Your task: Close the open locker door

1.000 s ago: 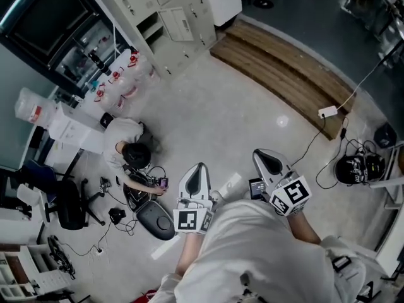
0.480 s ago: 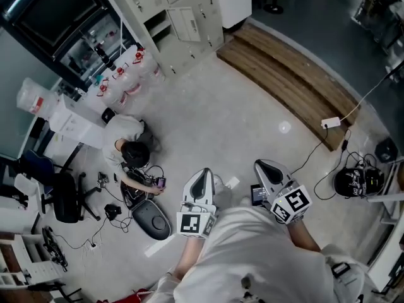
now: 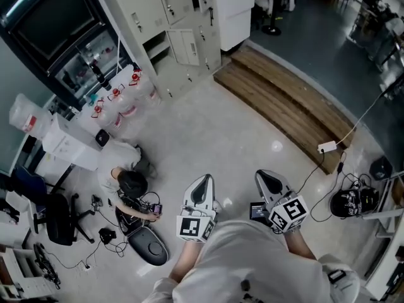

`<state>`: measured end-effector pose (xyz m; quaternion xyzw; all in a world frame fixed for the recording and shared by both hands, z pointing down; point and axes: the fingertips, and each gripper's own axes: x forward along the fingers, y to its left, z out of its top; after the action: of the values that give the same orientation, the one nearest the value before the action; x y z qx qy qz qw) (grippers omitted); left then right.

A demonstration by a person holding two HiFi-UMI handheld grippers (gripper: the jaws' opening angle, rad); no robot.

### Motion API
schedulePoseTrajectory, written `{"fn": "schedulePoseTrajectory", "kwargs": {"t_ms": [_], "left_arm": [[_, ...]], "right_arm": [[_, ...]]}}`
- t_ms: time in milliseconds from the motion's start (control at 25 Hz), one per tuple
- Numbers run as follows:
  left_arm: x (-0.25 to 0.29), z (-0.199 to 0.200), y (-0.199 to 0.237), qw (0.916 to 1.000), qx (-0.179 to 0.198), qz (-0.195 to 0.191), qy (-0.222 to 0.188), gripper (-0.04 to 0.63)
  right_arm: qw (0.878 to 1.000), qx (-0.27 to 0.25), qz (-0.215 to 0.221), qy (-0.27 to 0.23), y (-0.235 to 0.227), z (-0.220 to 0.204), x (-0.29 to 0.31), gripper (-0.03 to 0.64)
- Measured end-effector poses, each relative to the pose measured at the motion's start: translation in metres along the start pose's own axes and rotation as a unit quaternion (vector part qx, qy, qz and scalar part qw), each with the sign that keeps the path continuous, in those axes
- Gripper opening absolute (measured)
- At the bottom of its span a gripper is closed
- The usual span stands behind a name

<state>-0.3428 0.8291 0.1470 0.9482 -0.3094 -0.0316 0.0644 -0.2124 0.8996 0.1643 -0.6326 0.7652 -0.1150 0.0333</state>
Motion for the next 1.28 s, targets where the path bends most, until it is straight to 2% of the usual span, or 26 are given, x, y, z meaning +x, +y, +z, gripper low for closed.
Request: {"fn": "schedulePoseTrajectory", "kwargs": {"t_ms": [200, 480, 680, 920, 1280], "left_arm": [[0.036, 0.002, 0.036, 0.9997, -0.002, -0.023, -0.002, 0.008], [0.055, 0.018, 0.094, 0.9996, 0.006, -0.020, -0.017, 0.008], [0.064, 0.018, 0.117, 0.9998, -0.003, -0.015, -0.011, 0.008], [0.086, 0.013, 0.131, 1.0000, -0.003, -0.004, -0.006, 0.008], [0.168, 0.012, 0.150, 0.9993, 0.006, 0.037, 0.001, 0.008]], "right_arm": [[0.999, 0.008, -0.031, -0.008, -0.020, 0.006, 0.044, 0.029], [0.999, 0.025, -0.046, -0.013, -0.019, 0.005, 0.102, 0.029], [0.999, 0.012, -0.034, -0.004, -0.016, 0.011, 0.131, 0.029], [1.000, 0.013, -0.017, 0.009, -0.032, 0.010, 0.162, 0.029], [0.999, 0.015, 0.037, 0.024, -0.101, 0.028, 0.228, 0.029]]}}
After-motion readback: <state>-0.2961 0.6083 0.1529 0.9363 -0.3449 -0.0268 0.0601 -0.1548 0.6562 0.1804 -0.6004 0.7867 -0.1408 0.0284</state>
